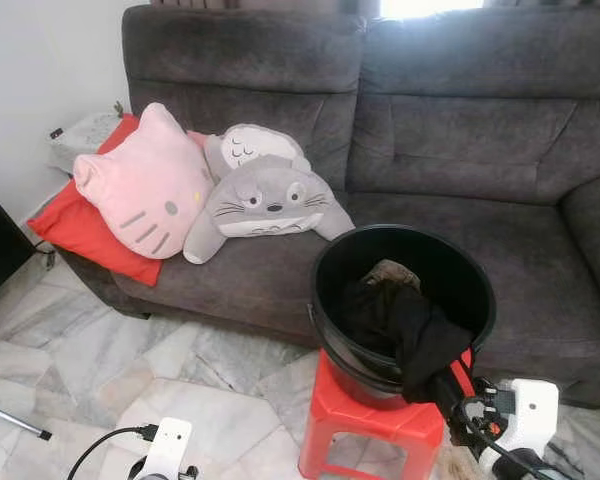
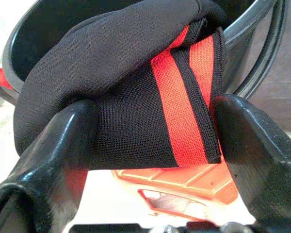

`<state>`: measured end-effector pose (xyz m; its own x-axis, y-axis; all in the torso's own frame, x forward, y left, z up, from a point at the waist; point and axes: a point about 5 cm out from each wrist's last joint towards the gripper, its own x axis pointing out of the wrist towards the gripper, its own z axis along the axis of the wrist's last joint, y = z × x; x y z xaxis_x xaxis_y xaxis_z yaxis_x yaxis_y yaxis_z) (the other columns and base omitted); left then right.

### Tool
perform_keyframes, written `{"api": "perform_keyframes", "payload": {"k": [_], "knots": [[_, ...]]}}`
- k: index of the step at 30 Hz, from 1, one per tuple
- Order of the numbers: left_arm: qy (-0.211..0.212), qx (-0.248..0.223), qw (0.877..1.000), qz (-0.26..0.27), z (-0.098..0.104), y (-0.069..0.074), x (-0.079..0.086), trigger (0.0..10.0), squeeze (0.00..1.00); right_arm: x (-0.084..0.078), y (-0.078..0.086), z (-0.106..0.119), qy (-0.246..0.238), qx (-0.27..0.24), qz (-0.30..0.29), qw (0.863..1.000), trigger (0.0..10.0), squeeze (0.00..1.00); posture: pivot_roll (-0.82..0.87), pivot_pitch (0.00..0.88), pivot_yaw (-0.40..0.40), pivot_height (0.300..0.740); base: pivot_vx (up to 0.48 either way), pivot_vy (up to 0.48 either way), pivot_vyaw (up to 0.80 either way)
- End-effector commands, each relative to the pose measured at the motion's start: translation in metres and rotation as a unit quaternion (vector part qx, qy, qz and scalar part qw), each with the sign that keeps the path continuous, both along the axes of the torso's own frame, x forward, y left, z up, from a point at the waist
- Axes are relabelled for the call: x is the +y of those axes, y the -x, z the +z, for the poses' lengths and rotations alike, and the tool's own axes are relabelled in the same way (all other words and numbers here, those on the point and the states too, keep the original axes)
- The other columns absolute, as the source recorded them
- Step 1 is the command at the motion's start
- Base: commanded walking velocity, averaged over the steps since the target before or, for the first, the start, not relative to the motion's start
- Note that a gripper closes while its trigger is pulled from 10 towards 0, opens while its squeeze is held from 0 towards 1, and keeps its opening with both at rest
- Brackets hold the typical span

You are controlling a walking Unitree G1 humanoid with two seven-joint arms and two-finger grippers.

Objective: Hang hanger

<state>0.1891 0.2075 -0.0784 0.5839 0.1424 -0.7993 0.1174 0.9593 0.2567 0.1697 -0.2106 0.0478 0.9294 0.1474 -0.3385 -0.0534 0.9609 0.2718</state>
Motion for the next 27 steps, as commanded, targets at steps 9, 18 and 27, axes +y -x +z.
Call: {"api": "perform_keyframes", "payload": {"k": [9, 18, 27], "knots": [[-0.017, 0.002, 1.000, -0.010, 0.001, 0.000, 0.006, 10.0, 0.00, 0.010, 0.007, 0.000, -0.042, -0.007, 0.032, 0.999, 10.0, 0.00, -0.29, 0.000, 0.081, 0.740, 0.000, 0.000, 0.00], [-0.022, 0.002, 1.000, -0.014, 0.002, -0.001, 0.007, 10.0, 0.00, 0.028, 0.016, 0.008, -0.081, -0.018, 0.112, 0.990, 10.0, 0.00, -0.29, 0.000, 0.080, 0.740, 0.000, 0.000, 0.00], [-0.024, 0.002, 1.000, -0.014, 0.001, -0.001, 0.006, 10.0, 0.00, 0.030, 0.015, 0.010, -0.095, -0.023, 0.133, 0.986, 10.0, 0.00, -0.29, 0.000, 0.080, 0.740, 0.000, 0.000, 0.00]]}}
